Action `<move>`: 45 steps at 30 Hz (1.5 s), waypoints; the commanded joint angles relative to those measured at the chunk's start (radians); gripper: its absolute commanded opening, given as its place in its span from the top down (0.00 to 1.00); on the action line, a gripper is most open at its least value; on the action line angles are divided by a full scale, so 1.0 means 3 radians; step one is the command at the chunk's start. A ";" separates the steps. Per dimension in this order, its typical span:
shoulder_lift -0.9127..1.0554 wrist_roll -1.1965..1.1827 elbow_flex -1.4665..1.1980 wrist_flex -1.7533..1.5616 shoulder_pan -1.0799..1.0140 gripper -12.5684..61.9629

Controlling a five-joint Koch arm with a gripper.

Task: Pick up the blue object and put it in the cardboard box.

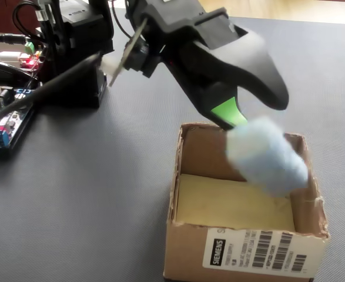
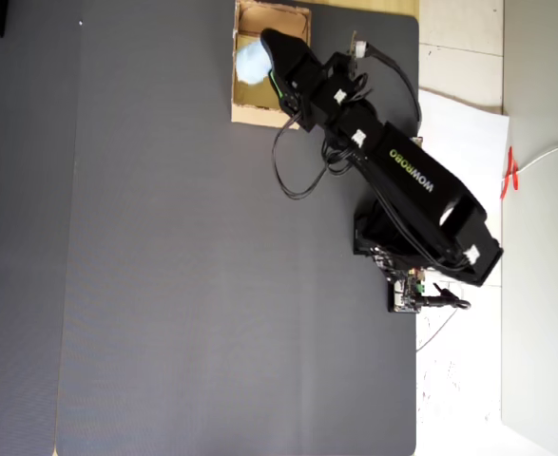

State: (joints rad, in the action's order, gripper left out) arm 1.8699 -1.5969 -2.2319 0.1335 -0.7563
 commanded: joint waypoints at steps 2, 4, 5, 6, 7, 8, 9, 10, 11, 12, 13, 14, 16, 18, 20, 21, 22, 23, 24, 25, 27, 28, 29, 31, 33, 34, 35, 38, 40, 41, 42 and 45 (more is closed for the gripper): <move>0.0205 -0.0322 0.0010 -0.0343 0.0066 0.40; 0.0240 -0.0373 -0.0026 -0.0353 0.0077 0.40; 0.0271 -0.0383 -0.0046 -0.0353 0.0087 0.40; 0.0302 -0.0409 -0.0066 -0.0358 0.0097 0.40; 0.0343 -0.0476 -0.0107 -0.0373 0.0133 0.40; 0.0399 -0.0537 -0.0179 -0.0435 0.0164 0.40; 0.0470 -0.0583 -0.0266 -0.0522 0.0220 0.40; 0.0532 -0.0654 -0.0368 -0.0654 0.0281 0.40; 0.0588 -0.0752 -0.0501 -0.0818 0.0353 0.40; 0.0685 -0.0869 -0.0670 -0.1002 0.0445 0.40; 0.0762 -0.0905 -0.0752 -0.1058 0.0527 0.40; 0.0828 -0.0920 -0.0823 -0.1110 0.0608 0.40; 0.1002 -0.0931 -0.0972 -0.1181 0.0833 0.40; 0.1125 -0.0936 -0.1130 -0.1304 0.1048 0.40; 0.1227 -0.0926 -0.1258 -0.1416 0.1253 0.40; 0.1289 -0.0890 -0.1314 -0.1432 0.1365 0.40; 0.1329 -0.0874 -0.1375 -0.1432 0.1462 0.40; 0.1375 -0.0869 -0.1447 -0.1432 0.1554 0.40; 0.1416 -0.0869 -0.1519 -0.1432 0.1652 0.40; 0.1498 -0.0859 -0.1641 -0.1432 0.1795 0.40; 0.1621 -0.0833 -0.1795 -0.1421 0.1999 0.40; 0.1641 -0.0767 -0.1866 -0.1421 0.2102 0.40; 0.1657 -0.0680 -0.1938 -0.1432 0.2183 0.40; 0.1662 -0.0542 -0.2102 -0.1473 0.2347 0.39; 0.1662 -0.0516 -0.2209 -0.1503 0.2378 0.39; 0.1662 -0.0516 -0.2270 -0.1508 0.2373 0.39; 0.1662 -0.0516 -0.2337 -0.1508 0.2378 0.39; 0.1662 -0.0516 -0.2572 -0.1514 0.2378 0.38; 0.1667 -0.0501 -0.2746 -0.1544 0.2388 0.38; 0.1667 -0.0465 -0.2879 -0.1590 0.2403 0.38; 0.1667 -0.0424 -0.2945 -0.1600 0.2413 0.38; 0.1667 -0.0343 -0.2955 -0.1319 0.2424 0.37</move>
State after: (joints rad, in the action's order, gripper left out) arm 2.2795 -1.7104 -3.0818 -0.2485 -0.0322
